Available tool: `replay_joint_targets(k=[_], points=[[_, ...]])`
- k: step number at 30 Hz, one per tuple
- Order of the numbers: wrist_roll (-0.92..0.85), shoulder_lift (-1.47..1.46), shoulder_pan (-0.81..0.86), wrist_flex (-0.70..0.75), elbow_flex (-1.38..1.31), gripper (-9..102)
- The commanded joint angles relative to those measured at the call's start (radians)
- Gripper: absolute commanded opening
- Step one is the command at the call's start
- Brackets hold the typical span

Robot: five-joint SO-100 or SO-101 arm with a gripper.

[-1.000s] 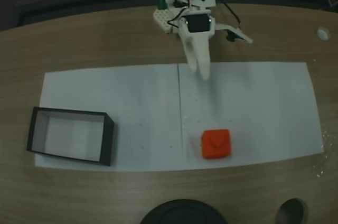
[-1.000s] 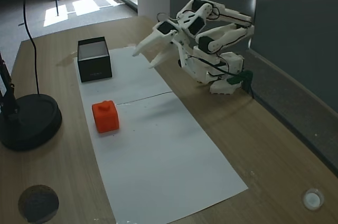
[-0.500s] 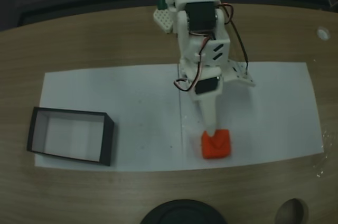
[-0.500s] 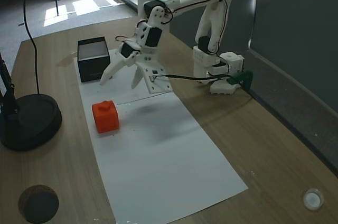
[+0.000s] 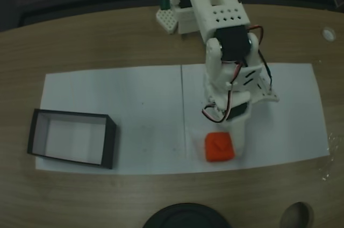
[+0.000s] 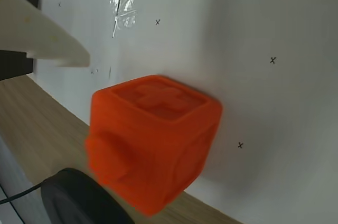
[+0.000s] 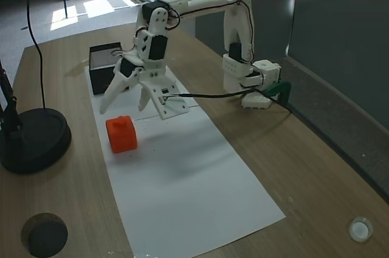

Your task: Grab a orange square and put it in the box.

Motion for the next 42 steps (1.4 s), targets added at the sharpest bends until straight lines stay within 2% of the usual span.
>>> replay_joint_targets(k=[1,18,20,24,26,34,38,42], points=[[-0.002,-0.018,0.006,-0.020,-0.064,41],[0.006,-0.273,0.017,-0.032,-0.222,40],[0.003,-0.282,0.017,-0.034,-0.224,32],[0.008,-0.293,0.018,-0.034,-0.239,7],[0.008,-0.293,0.021,-0.034,-0.250,0],[0.000,-0.259,0.074,-0.018,-0.276,1],[-0.012,-0.176,0.169,0.034,-0.353,1],[-0.103,-0.075,0.285,0.126,-0.482,2]])
